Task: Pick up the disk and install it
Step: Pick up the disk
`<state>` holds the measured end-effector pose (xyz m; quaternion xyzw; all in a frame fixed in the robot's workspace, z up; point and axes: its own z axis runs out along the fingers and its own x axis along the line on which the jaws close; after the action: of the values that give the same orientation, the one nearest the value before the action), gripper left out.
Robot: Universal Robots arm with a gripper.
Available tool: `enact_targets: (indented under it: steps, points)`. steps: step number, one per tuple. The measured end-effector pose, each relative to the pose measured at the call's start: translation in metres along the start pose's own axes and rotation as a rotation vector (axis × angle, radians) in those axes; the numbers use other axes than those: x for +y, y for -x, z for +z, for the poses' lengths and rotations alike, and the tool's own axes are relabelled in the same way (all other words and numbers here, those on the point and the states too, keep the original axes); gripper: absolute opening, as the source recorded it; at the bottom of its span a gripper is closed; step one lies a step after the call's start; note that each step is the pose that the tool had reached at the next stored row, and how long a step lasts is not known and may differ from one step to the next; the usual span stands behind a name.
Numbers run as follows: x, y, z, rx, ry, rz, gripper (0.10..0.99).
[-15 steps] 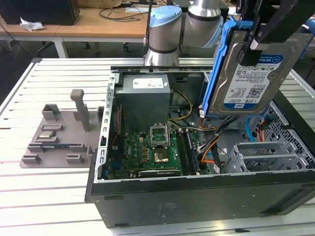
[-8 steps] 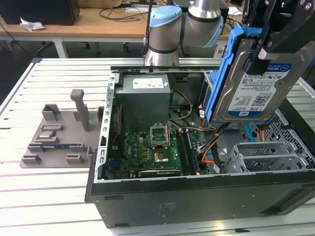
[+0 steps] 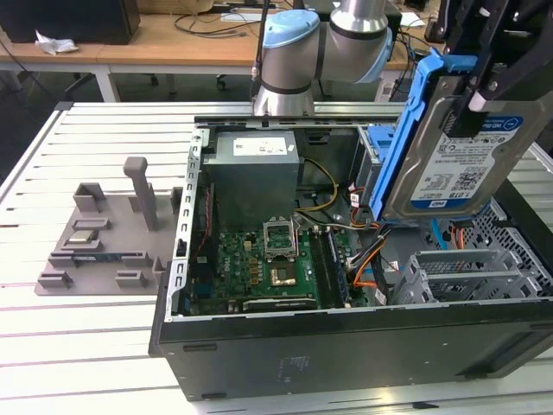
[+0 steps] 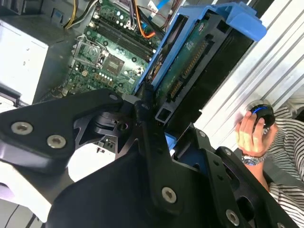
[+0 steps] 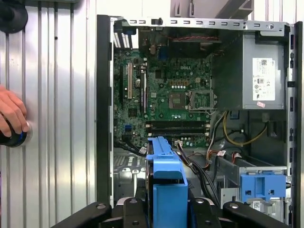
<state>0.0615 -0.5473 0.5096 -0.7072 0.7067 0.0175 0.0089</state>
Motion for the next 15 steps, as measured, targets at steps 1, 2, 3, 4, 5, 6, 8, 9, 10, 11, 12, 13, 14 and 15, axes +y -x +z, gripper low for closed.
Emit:
enact_targets:
  steps: [1,2,3,4,5,6,8,9,10,11,12,13,14,15]
  points:
    - [-0.0027,0.0000,0.0008,0.0002,0.000,0.000,0.365]
    - [-0.0043,-0.0001,0.0017,0.0003,0.001,0.000,0.365]
    - [-0.0060,-0.0001,0.0030,0.0004,0.001,0.000,0.365]
    - [-0.0084,-0.0002,0.0053,0.0006,0.001,0.000,0.365]
    - [-0.0105,-0.0003,0.0071,0.0009,0.002,0.000,0.365]
    - [-0.0131,-0.0004,0.0091,0.0011,0.002,0.000,0.365]
    - [-0.0152,-0.0006,0.0108,0.0011,0.002,0.000,0.365]
    - [-0.0159,-0.0010,0.0112,0.0012,0.002,0.000,0.365]
    - [-0.0162,-0.0019,0.0116,0.0011,0.002,0.000,0.365]
    - [-0.0164,-0.0033,0.0117,0.0011,0.002,0.000,0.365]
    - [-0.0165,-0.0039,0.0118,0.0012,0.002,0.000,0.365]
    - [-0.0165,-0.0047,0.0117,0.0012,0.002,0.000,0.365]
    - [-0.0166,-0.0055,0.0119,0.0011,0.002,0.000,0.365]
    - [-0.0168,-0.0061,0.0120,0.0010,0.002,0.000,0.365]
